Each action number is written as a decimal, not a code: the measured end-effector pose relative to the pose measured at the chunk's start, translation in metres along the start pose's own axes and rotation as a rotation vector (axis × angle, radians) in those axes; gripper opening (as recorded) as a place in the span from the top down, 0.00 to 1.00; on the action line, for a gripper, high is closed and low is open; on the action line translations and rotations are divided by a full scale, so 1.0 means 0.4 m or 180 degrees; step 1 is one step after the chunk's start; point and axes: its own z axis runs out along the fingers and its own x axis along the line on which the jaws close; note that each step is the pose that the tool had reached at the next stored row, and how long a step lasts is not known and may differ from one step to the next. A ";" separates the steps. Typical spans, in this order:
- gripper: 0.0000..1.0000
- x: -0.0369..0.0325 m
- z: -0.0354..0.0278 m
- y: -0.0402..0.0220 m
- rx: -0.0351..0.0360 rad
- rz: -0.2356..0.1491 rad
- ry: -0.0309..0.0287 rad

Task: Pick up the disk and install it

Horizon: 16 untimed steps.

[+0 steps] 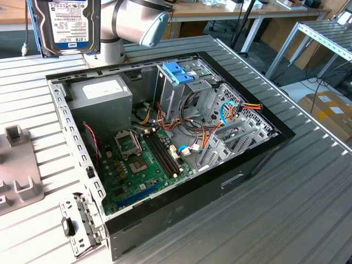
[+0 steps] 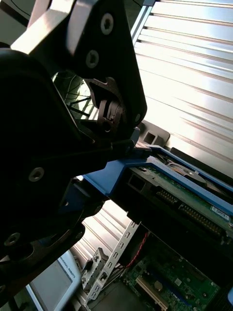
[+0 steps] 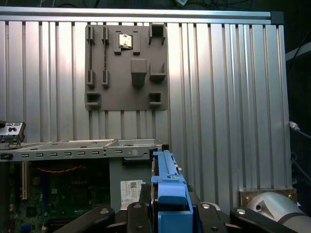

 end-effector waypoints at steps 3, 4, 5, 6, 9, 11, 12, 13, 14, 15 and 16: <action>0.63 0.000 0.000 -0.006 0.0000 0.0000 0.0000; 0.63 0.000 0.000 -0.007 0.0000 0.0000 0.0000; 0.63 0.000 0.000 -0.009 0.0000 0.0000 0.0000; 0.63 0.000 0.000 -0.010 0.0000 0.0000 0.0000; 0.63 0.000 0.000 -0.013 0.0000 0.0000 0.0000; 0.63 -0.001 0.000 -0.016 0.0000 0.0000 0.0000; 0.63 -0.001 0.000 -0.017 0.0000 0.0000 0.0000; 0.63 -0.001 -0.001 -0.019 0.0000 0.0000 0.0000; 0.63 -0.001 -0.001 -0.020 0.0000 0.0000 0.0000; 0.63 -0.001 -0.001 -0.022 0.0000 0.0000 0.0000; 0.63 -0.001 -0.001 -0.024 0.0000 0.0000 0.0000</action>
